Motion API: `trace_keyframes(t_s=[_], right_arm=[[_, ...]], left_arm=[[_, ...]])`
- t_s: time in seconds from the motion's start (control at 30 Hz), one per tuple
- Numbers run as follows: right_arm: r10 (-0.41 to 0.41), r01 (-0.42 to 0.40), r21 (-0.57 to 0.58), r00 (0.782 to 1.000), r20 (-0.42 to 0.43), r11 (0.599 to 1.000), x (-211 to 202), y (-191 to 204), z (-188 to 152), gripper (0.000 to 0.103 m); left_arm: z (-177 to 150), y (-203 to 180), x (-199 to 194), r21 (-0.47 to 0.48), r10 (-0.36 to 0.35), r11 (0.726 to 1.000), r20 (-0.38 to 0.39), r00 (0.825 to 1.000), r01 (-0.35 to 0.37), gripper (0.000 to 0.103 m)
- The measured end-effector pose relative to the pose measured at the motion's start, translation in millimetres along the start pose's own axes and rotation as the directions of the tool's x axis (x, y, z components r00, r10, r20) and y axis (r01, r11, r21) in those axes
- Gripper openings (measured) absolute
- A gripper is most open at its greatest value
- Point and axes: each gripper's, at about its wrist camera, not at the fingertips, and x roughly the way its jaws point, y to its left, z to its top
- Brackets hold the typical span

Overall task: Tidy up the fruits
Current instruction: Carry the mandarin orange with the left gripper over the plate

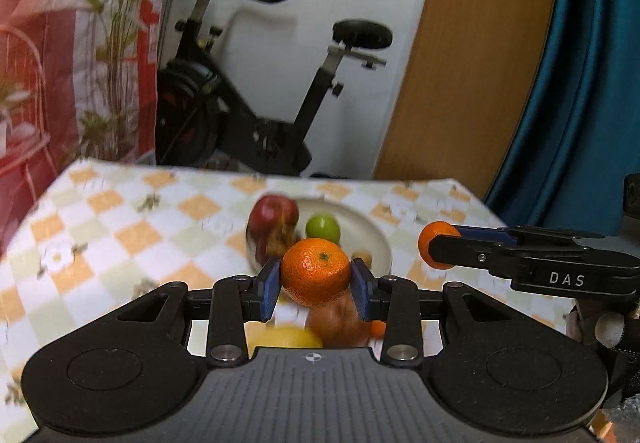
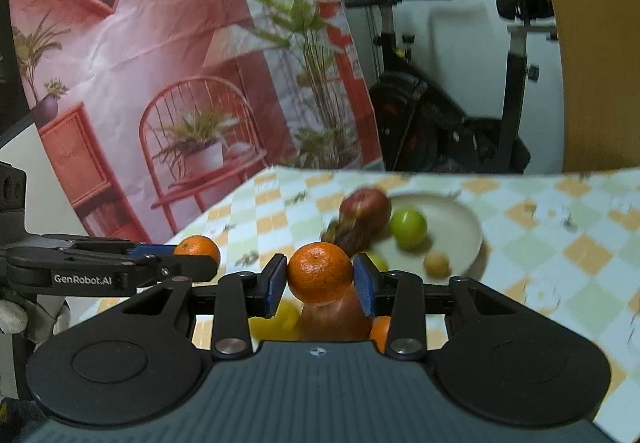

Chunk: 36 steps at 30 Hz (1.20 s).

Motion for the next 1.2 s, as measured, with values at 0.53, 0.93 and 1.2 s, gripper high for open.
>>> trace_keyframes(t_s=[0.53, 0.93, 1.2], right_arm=[[-0.065, 0.065, -0.067, 0.998, 0.002, 0.996, 21.5, -36.9, 48.3, 0.04], [-0.094, 0.091, -0.035, 0.988, -0.119, 0.995, 86.9, -98.2, 46.1, 0.04], [-0.094, 0.088, -0.035, 0.97, -0.223, 0.995, 147.9, -130.1, 46.0, 0.04]], left_arm=[[46.3, -5.2, 55.0, 0.038, -0.036, 0.999, -0.026, 0.999, 0.037, 0.039], [68.6, 6.9, 150.3, 0.054, -0.055, 0.997, -0.152, 0.987, 0.063, 0.039], [73.1, 14.1, 219.8, 0.04, -0.058, 0.997, -0.263, 0.963, 0.071, 0.039]])
